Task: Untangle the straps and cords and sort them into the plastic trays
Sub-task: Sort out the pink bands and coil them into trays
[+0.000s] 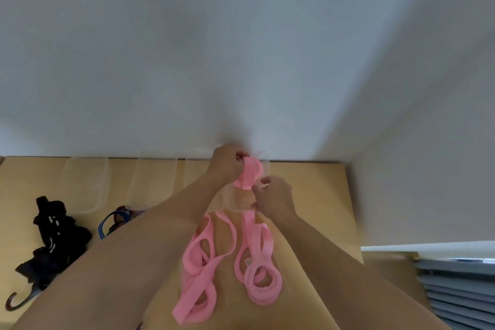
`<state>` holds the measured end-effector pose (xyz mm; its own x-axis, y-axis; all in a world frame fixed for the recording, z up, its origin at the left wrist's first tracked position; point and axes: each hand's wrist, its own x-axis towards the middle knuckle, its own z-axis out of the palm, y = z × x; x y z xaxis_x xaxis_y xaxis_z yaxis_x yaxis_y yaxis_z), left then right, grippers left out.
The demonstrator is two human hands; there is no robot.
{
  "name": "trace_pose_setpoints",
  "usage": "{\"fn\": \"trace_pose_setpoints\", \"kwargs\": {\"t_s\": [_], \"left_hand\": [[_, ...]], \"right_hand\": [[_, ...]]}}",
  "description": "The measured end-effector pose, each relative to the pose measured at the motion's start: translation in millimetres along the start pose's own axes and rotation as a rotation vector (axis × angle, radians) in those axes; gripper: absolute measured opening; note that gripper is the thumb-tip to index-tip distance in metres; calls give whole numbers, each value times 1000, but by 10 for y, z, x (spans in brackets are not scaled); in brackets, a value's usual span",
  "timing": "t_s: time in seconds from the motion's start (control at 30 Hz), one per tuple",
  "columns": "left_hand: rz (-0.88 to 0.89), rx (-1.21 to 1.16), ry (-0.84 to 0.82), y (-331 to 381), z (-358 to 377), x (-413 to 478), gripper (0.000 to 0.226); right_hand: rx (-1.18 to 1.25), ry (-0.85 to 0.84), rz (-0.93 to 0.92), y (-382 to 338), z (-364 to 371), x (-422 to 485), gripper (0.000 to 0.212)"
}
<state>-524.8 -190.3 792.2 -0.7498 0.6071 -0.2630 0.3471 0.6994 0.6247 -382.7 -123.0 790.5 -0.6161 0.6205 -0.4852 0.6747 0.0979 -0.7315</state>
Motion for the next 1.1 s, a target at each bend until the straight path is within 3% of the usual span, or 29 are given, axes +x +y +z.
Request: {"fn": "trace_pose_setpoints", "kwargs": {"t_s": [0.07, 0.17, 0.23, 0.3, 0.37, 0.5, 0.57, 0.67, 0.77, 0.97, 1.1], "left_hand": [[36, 27, 33, -36, 69, 13, 32], [97, 163, 21, -103, 136, 54, 30], [183, 306, 19, -124, 153, 72, 30], [319, 500, 27, -156, 166, 71, 25], [340, 749, -30, -129, 140, 24, 25], [324, 934, -95, -65, 65, -73, 38], [298, 897, -116, -39, 8, -164, 52], [277, 827, -79, -8, -93, -395, 59], [298, 722, -55, 25, -125, -712, 50], [350, 379, -172, -106, -32, -1312, 35], [176, 225, -256, -284, 75, -1577, 13]], "right_hand": [[-259, 97, -232, 46, 19, 22, 26], [-555, 75, -610, 100, 133, 88, 33], [-788, 14, -687, 97, 198, 117, 34], [-959, -61, -657, 99, 247, 145, 32], [-1036, -99, -629, 112, 285, 170, 32], [-943, -101, -650, 91, 271, 182, 33], [-804, -74, -676, 75, 185, 157, 33], [-546, 9, -572, 109, 0, 73, 25], [-479, 56, -409, 231, -140, -53, 24], [-347, 174, -140, 511, -153, -400, 24], [-318, 179, -13, 682, -61, -737, 17]]}}
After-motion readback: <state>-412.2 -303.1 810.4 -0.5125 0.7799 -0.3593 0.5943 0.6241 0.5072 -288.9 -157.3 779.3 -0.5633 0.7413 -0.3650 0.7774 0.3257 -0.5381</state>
